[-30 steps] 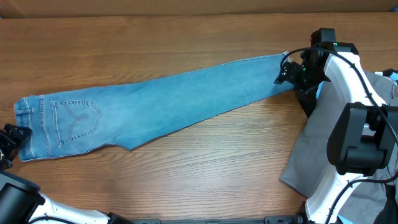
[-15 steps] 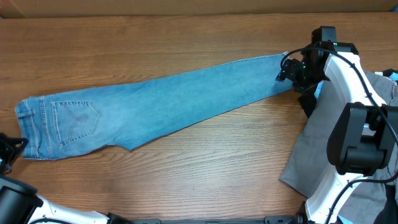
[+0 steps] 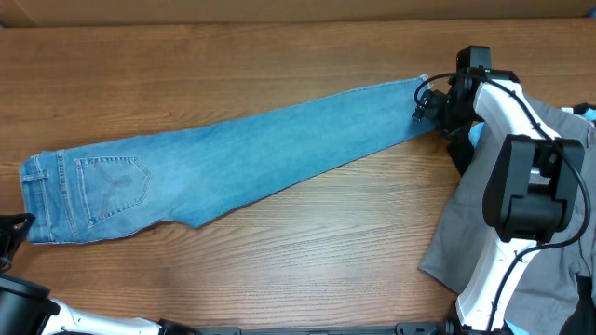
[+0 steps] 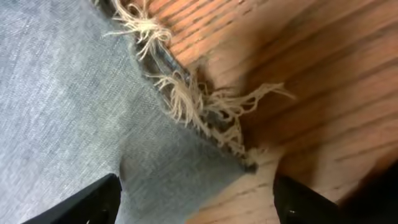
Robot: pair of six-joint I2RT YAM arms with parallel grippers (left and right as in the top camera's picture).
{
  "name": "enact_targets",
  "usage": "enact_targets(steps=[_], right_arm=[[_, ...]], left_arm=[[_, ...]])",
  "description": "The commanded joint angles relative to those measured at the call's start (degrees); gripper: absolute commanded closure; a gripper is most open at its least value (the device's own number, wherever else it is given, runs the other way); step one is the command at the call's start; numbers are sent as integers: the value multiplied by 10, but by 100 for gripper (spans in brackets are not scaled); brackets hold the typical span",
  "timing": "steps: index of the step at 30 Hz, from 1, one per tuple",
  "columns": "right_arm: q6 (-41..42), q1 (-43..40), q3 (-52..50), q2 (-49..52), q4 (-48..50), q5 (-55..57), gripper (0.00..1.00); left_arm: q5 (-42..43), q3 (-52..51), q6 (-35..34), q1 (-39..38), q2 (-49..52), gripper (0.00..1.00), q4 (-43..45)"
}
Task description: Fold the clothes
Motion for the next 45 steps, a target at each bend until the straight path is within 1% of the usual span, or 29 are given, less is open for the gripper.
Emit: enact_targets(steps=[1,4,7,10,12,14,18,19,20,22,23,24,25,27,30,32,36,39,45], right_arm=[[-11,-3,-1,31,23,6,18],[-30,-3,-1,32,50,4,19],[-52,-3,-1,32,63,-2,26],[-89,-3,-1,32,71,-14,30],[-107,-3,-1,32,77,-14,36],[-130,-3,-1,32,89,-16,38],[-170,-3,-1,32,110,-21,38],[-174,-3,-1,32,110,-26,40],[-181,-3,-1,33,106,-42,43],[-192,-3,-1,35,102,-68,57],[-195,-3,-1,35,100,-74,66],[-195,-3,-1,35,96,-73,86],[-194,-3,-1,35,94,-73,96],[-166,-3,-1,35,91,-58,96],[-73,-3,-1,35,92,17,96],[-40,-5,-1,35,99,24,96],[-13,-12,-1,35,107,24,96],[19,-27,-1,35,105,23,96],[14,-50,-1,35,98,15,96]], left_arm=[[22,6,13,2,0,96,0],[22,6,13,2,0,96,1],[22,6,13,2,0,96,1],[22,6,13,2,0,96,1],[22,6,13,2,0,96,1],[22,6,13,2,0,96,1],[22,6,13,2,0,96,1],[22,6,13,2,0,96,1],[22,6,13,2,0,96,0],[22,6,11,2,0,96,0],[22,6,11,2,0,96,0],[22,6,11,2,0,96,0],[22,6,10,2,0,96,0],[22,6,10,2,0,96,-1],[22,6,11,2,0,96,-7],[15,13,11,4,0,96,-20],[-25,41,11,10,0,96,-57],[-74,70,-13,18,0,96,-84],[-175,88,-62,22,0,96,-103]])
